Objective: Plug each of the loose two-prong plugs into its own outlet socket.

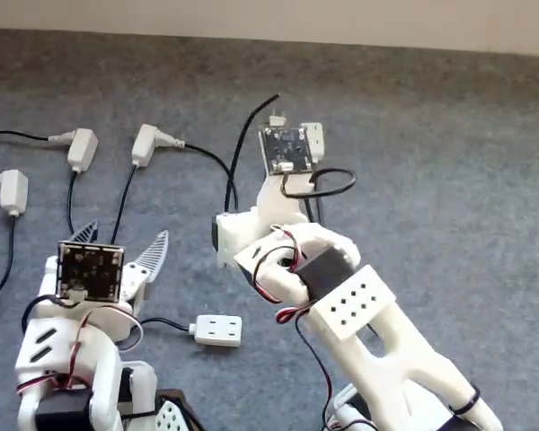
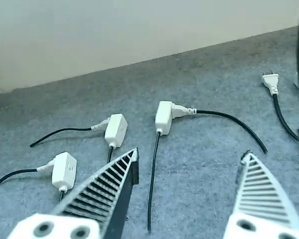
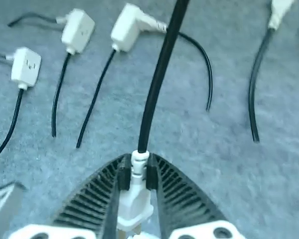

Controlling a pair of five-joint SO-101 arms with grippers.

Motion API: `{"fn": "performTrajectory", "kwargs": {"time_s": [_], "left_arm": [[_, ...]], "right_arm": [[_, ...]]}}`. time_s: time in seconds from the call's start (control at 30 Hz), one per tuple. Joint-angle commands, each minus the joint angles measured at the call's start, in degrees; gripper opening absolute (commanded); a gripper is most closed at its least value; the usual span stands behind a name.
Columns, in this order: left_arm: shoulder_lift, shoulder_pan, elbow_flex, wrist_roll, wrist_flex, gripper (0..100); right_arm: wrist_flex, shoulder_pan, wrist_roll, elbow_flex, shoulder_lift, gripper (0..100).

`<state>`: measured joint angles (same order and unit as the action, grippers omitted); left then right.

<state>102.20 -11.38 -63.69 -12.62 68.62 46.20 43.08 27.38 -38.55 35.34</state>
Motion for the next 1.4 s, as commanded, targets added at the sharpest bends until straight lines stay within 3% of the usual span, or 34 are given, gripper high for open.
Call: {"fn": "performTrajectory", "kwargs": {"time_s": [0.0,0.17,0.33,0.6,0.9,1.1,1.27,1.37], "left_arm": [[-0.22,4.09,-0.48,-0.09,0.09,35],[-0.22,7.43,-3.12,-0.26,-0.35,45],[-0.22,7.6,-7.43,-0.35,-0.44,45],[-0.22,7.6,-14.99,-0.35,-4.31,45],[-0.22,7.6,-17.63,-0.18,-8.26,45],[-0.22,7.6,-17.54,-0.09,-7.38,45],[-0.22,10.95,-11.03,2.46,4.57,45],[-0.22,12.97,-11.21,2.99,2.73,45]], "right_arm": [[-11.82,-0.57,-3.78,-5.23,0.84,0.5],[-24.48,0.57,-8.18,-15.08,1.01,0.5],[-29.05,1.27,-11.25,-18.07,1.01,0.5],[-23.69,-0.75,-12.84,-15.69,8.22,0.5],[-9.98,4.79,-12.48,-14.73,20.35,0.5],[-13.23,1.63,-12.84,-14.73,18.15,0.5],[-17.27,-1.1,-12.57,-14.37,12.18,0.5],[-17.27,0.4,-12.48,-14.37,10.95,0.5]]}}
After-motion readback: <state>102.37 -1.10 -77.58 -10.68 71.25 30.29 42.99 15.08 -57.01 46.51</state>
